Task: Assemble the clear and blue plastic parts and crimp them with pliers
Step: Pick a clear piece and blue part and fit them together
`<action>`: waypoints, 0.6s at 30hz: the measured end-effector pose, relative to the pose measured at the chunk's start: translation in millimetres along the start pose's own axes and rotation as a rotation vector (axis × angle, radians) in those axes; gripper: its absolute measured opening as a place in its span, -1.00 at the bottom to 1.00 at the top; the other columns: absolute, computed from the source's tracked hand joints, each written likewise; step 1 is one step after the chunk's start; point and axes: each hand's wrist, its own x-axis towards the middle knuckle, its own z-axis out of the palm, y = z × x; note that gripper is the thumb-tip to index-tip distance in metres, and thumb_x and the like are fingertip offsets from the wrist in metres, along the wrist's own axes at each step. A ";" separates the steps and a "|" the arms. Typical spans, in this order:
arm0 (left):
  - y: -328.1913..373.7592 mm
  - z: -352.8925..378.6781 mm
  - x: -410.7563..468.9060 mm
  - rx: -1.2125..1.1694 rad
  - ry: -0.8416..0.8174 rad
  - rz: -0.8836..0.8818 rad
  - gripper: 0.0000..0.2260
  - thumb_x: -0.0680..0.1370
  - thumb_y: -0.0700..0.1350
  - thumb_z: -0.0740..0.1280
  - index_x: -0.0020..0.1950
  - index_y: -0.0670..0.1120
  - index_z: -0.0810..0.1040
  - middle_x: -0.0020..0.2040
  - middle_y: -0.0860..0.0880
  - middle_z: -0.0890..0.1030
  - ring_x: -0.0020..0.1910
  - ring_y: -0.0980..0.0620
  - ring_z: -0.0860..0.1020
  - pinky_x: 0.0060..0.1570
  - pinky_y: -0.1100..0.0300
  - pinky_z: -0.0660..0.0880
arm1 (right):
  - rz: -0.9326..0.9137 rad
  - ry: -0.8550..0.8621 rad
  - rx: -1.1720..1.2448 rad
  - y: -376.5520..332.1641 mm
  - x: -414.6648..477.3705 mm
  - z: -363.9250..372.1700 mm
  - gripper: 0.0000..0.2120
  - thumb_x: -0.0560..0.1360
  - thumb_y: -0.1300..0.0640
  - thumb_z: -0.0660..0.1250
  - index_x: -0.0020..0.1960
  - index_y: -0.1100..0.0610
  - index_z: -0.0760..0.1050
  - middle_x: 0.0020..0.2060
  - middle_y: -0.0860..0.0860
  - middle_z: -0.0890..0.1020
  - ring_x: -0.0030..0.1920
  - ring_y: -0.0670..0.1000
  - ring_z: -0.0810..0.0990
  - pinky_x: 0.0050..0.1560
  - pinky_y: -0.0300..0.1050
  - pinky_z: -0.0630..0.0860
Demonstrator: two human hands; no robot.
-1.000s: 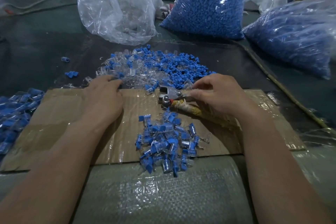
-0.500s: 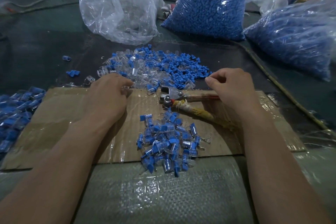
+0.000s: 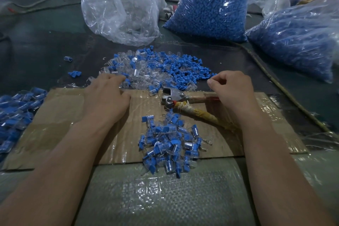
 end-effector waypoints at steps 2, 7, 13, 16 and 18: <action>-0.3 0.7 0.3 0.024 -0.047 0.018 -0.66 0.54 -0.11 0.29 0.32 -0.06 0.47 0.27 -0.16 0.47 0.26 -0.15 0.39 0.24 -0.05 0.30 | -0.011 -0.004 -0.010 -0.1 0.2 1.2 -0.87 0.49 0.04 0.32 -0.09 0.07 0.61 -0.40 -0.21 0.46 -0.31 -0.14 0.47 -0.20 -0.17 0.37; 0.7 -0.4 -0.7 -0.024 -0.024 0.047 -0.75 0.53 -0.17 0.32 0.21 -0.06 0.56 0.20 -0.14 0.54 0.20 -0.13 0.47 0.20 -0.06 0.38 | -0.020 -0.011 -0.015 0.2 0.5 1.6 -0.85 0.50 0.04 0.32 -0.07 0.08 0.62 -0.39 -0.23 0.44 -0.33 -0.19 0.43 -0.20 -0.16 0.36; 2.4 -0.5 -2.6 -0.100 0.025 0.054 -0.76 0.51 -0.27 0.33 0.16 -0.11 0.58 0.12 -0.14 0.56 0.12 -0.09 0.49 0.11 0.04 0.39 | -0.024 -0.026 -0.006 -1.0 0.2 2.7 -0.85 0.51 0.05 0.31 -0.06 0.09 0.61 -0.37 -0.20 0.45 -0.32 -0.21 0.42 -0.19 -0.15 0.40; 2.0 -2.0 -2.7 -0.139 0.056 0.075 -0.76 0.49 -0.23 0.37 0.16 -0.13 0.58 0.08 -0.15 0.57 0.06 -0.06 0.50 0.07 0.11 0.37 | -0.038 -0.038 0.026 -2.4 -0.9 3.2 -0.85 0.51 0.07 0.31 -0.05 0.10 0.62 -0.35 -0.19 0.46 -0.30 -0.22 0.43 -0.17 -0.17 0.38; 1.9 -2.5 -3.3 -0.169 0.094 0.069 -0.75 0.47 -0.18 0.40 0.15 -0.15 0.58 0.06 -0.15 0.56 0.00 0.01 0.47 0.05 0.16 0.34 | -0.058 -0.062 0.043 -5.5 -1.4 3.9 -0.86 0.51 0.07 0.31 -0.04 0.10 0.61 -0.33 -0.18 0.48 -0.29 -0.22 0.43 -0.17 -0.19 0.37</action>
